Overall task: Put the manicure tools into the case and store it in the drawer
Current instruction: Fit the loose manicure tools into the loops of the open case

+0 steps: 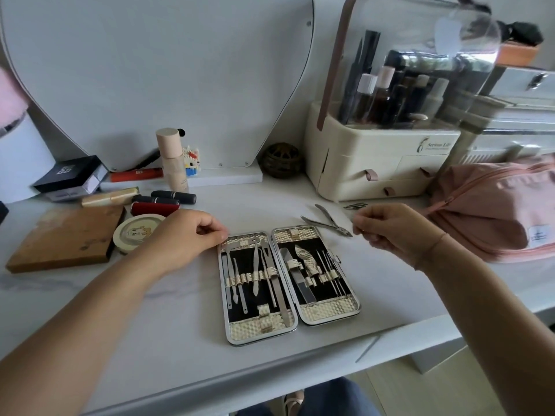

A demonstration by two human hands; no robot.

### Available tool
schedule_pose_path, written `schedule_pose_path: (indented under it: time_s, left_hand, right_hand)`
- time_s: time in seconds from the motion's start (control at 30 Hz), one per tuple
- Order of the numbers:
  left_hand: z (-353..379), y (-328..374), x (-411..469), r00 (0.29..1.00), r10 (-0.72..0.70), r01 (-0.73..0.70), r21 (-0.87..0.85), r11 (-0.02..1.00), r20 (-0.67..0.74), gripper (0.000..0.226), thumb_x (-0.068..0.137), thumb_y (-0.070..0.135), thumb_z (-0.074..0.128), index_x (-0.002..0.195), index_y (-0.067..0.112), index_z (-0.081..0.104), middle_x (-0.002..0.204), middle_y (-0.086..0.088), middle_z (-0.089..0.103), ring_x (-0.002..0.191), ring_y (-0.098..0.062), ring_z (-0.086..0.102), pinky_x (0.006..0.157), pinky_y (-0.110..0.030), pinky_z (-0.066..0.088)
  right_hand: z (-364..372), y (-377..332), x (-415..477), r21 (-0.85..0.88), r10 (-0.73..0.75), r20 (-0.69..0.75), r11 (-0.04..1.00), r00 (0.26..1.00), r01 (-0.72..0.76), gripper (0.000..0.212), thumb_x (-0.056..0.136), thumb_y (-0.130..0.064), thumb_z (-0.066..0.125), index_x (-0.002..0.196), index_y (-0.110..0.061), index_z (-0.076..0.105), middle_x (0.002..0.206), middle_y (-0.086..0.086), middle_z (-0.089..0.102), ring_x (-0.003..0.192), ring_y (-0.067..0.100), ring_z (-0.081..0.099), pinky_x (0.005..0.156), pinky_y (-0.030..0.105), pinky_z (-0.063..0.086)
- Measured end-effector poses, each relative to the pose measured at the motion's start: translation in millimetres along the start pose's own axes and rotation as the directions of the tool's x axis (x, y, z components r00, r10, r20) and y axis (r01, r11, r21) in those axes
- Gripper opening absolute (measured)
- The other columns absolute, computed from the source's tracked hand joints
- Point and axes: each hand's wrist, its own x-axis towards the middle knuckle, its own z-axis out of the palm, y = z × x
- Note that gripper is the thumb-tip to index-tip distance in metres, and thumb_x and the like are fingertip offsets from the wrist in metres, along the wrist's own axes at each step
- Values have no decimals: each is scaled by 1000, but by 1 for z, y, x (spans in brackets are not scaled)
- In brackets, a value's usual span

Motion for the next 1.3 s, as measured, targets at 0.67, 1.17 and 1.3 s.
schedule_pose_path:
  time_s: [0.67,1.17,1.3]
  left_hand:
    - [0,-2,4,1000,0,-1,25,1000,20,4,82,24,69,83,24,73,82,15,69,82,-2,62,73,-17,44]
    - [-1,0,2,1000,-12,11,18,1000,27,5,83,26,68,84,24,72,81,12,70,79,-1,61,68,-16,43]
    - [-1,0,2,999,-10,9,17,1000,32,5,83,26,67,84,26,72,80,14,69,78,1,60,66,-15,41]
  right_hand:
    - [93,-24,11,39,-68,408,998,911,56,32,86,0,57,118,-4,50,68,13,61,53,20,56,48,24,45]
    - [134,-26,30,-208,-82,268,968,960,141,7,81,-8,68,85,-9,63,58,-1,66,38,6,55,35,16,35]
    - [135,-29,29,-331,-73,292,928,954,172,8,80,-11,69,87,-10,66,65,0,67,38,4,54,36,15,36]
